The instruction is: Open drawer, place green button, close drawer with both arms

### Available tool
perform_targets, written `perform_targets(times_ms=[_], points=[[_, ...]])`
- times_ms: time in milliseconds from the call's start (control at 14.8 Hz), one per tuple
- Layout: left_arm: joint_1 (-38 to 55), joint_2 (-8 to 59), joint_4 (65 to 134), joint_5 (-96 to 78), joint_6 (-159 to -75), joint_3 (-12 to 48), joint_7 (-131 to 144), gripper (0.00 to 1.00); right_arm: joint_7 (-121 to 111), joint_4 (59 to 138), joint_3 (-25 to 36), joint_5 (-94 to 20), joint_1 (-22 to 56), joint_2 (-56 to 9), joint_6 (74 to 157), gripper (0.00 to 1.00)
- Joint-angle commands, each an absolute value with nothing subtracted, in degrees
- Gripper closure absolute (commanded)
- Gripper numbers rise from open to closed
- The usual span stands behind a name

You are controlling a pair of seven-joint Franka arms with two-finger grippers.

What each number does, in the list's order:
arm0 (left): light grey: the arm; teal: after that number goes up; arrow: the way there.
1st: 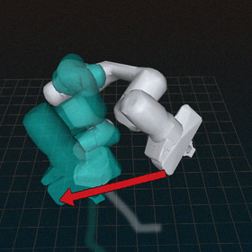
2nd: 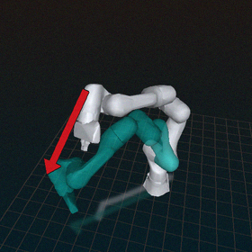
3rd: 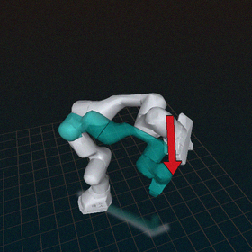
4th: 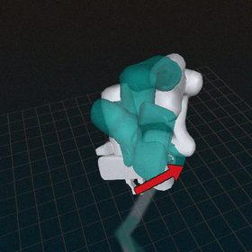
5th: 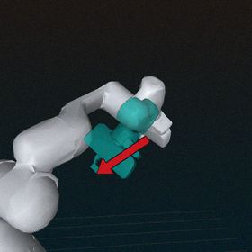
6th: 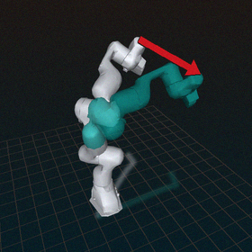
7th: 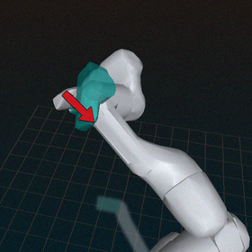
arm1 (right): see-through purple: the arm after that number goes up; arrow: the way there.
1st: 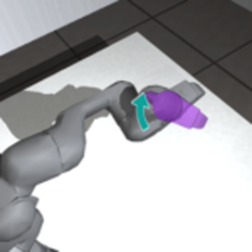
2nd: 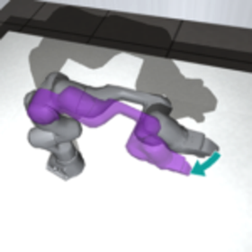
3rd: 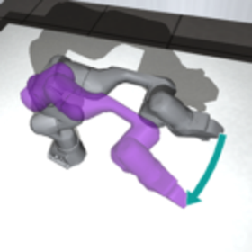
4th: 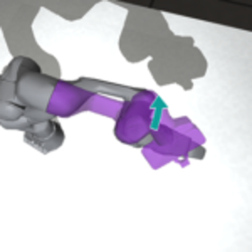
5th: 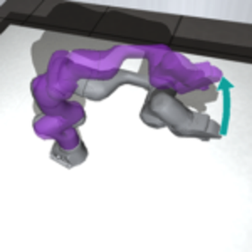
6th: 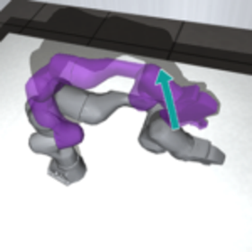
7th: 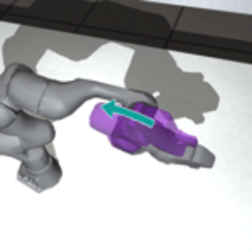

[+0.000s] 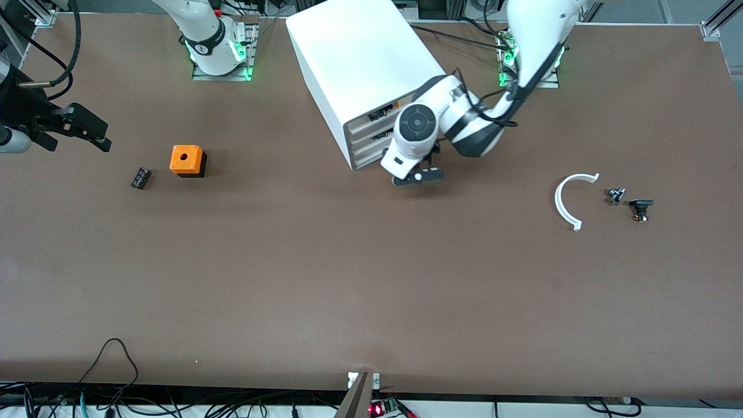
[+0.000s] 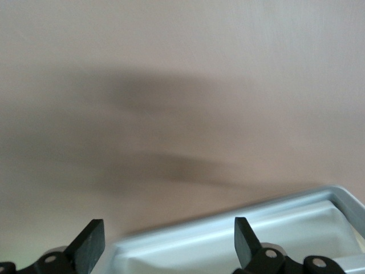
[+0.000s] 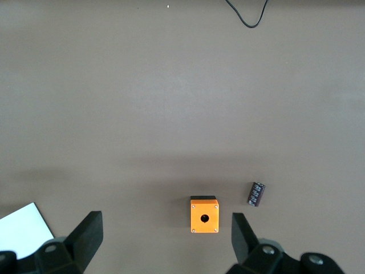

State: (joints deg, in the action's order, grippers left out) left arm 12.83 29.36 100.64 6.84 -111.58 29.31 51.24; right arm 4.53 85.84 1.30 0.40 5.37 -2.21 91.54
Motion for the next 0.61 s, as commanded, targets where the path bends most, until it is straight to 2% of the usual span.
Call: perform_targets(times_ms=[0, 203, 542], points=[[7.9, 28.0, 91.7, 11.4, -98.7, 29.7, 39.4, 0.00, 4.4, 83.8, 1.4, 1.1, 5.4, -3.3, 90.6, 0.00], [2.7, 25.4, 86.5, 13.8, -93.2, 29.5, 27.4, 0.00, 4.5, 83.4, 1.5, 1.2, 5.3, -3.5, 90.7, 0.00], [-6.0, 18.5, 84.6, 15.0, -92.6, 29.5, 10.3, 0.00, 4.5, 82.0, 1.5, 1.8, 5.4, -4.4, 90.0, 0.00]])
